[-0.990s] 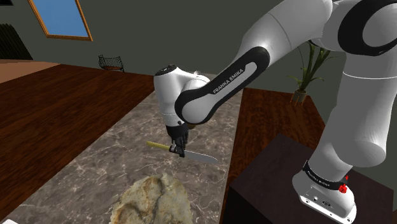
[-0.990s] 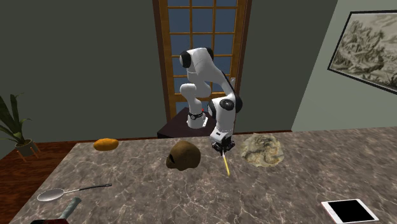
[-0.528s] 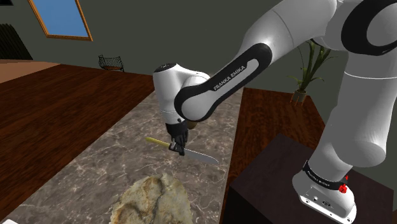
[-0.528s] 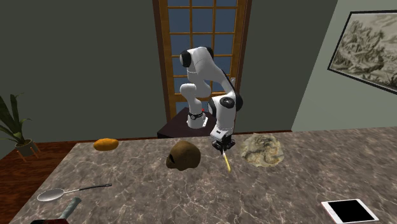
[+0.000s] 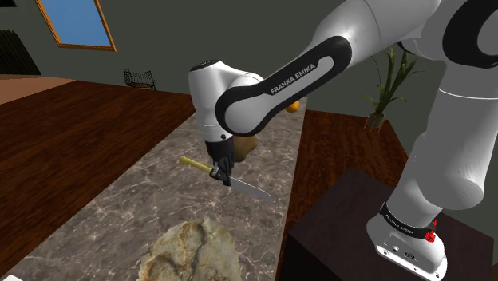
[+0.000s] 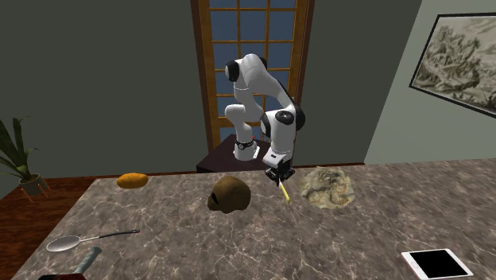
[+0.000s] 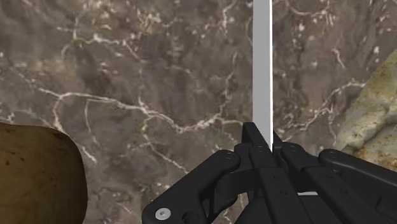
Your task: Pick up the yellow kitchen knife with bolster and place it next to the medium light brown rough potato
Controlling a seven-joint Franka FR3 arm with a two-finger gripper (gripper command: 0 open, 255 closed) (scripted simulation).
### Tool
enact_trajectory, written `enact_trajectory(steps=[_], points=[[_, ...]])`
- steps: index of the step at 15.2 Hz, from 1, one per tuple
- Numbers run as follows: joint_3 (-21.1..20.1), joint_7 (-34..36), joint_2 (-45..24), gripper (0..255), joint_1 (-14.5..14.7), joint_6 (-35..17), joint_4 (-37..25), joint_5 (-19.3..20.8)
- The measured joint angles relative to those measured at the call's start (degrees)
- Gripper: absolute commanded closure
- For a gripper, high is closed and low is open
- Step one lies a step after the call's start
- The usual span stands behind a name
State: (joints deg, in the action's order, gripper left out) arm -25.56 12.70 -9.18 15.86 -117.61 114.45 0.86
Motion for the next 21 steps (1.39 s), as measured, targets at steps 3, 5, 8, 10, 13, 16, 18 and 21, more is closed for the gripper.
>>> enact_trajectory(steps=[3,5,8,10,13,16,18,21], points=[[-0.1,-0.2,1.0,255,-0.1,2.1,-1.1,-0.5],[-0.1,-0.3,1.5,255,-0.2,3.6,-2.2,-0.7],[-0.1,-0.7,2.5,255,-0.3,5.6,-3.3,-1.2],[-0.2,-0.6,3.0,255,-0.3,7.2,-4.5,-1.4],[-0.2,-0.8,3.6,255,-0.4,9.2,-5.9,-1.7],[-0.2,-0.8,4.2,255,-0.4,11.3,-7.5,-1.9],[0.6,-2.8,5.5,255,-1.5,11.6,-6.6,-2.4],[2.4,-6.7,6.6,255,-3.5,11.7,-5.5,-2.6]])
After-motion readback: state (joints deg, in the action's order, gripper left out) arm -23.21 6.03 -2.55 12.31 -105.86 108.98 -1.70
